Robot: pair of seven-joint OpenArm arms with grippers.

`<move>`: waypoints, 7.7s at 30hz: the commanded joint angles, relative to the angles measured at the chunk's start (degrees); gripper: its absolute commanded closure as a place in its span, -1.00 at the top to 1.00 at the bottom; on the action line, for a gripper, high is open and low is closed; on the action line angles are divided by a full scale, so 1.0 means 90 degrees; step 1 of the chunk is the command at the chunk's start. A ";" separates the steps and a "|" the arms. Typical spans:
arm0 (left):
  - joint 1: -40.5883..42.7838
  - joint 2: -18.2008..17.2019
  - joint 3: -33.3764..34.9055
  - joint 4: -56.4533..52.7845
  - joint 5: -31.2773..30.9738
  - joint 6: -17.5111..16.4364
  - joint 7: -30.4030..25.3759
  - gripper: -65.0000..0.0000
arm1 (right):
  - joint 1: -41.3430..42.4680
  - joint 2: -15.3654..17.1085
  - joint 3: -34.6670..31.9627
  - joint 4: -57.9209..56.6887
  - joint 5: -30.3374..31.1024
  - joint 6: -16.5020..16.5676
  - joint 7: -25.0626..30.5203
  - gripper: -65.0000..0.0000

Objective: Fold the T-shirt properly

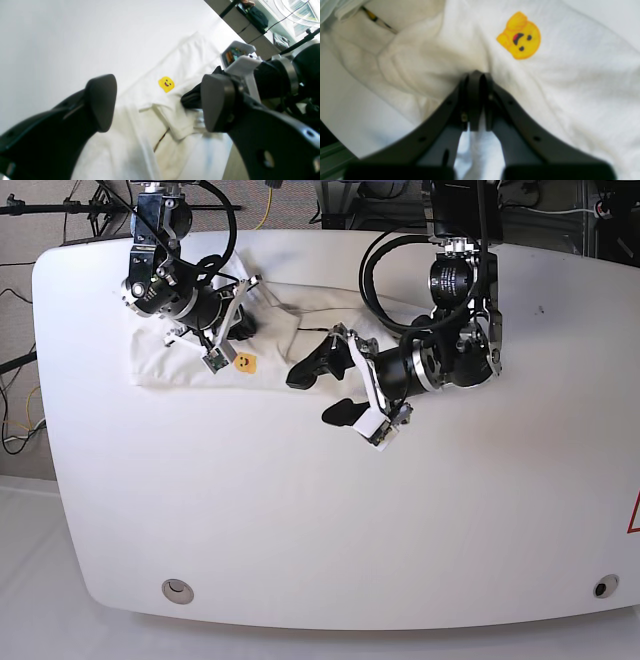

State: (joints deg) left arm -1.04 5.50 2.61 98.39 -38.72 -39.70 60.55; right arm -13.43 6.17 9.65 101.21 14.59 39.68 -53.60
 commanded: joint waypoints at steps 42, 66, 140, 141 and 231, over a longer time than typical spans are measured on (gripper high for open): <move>0.0677 -0.1866 0.0682 0.0062 0.1425 -0.0033 -0.1322 0.43 | -0.0124 -0.0105 -0.0042 -0.0017 0.0064 0.0011 -0.0017 -0.94; 0.0794 -0.1895 0.0623 0.0570 0.1406 -0.0033 -0.1048 0.42 | -0.0144 -0.0105 -0.0032 -0.0017 0.0064 0.0011 -0.0017 -0.94; 0.1058 -0.1456 0.2059 0.0619 0.3291 0.0363 -0.0491 0.42 | -0.0134 -0.0095 -0.0022 -0.0056 0.0044 0.0011 -0.0017 -0.94; 0.1058 -0.1456 0.2059 0.0619 0.3291 0.0353 -0.0491 0.42 | -0.0134 -0.0095 -0.0022 -0.0056 0.0044 0.0011 -0.0017 -0.94; 0.0784 -0.0889 0.2616 0.0492 0.3291 0.0607 -0.0667 -1.00 | -0.0134 -0.0095 -0.0022 -0.0056 0.0044 0.0011 -0.0007 -0.94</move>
State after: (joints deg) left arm 6.68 -3.81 26.13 101.58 -8.38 -34.30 55.72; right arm -14.50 4.95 9.37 100.40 15.46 39.48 -52.71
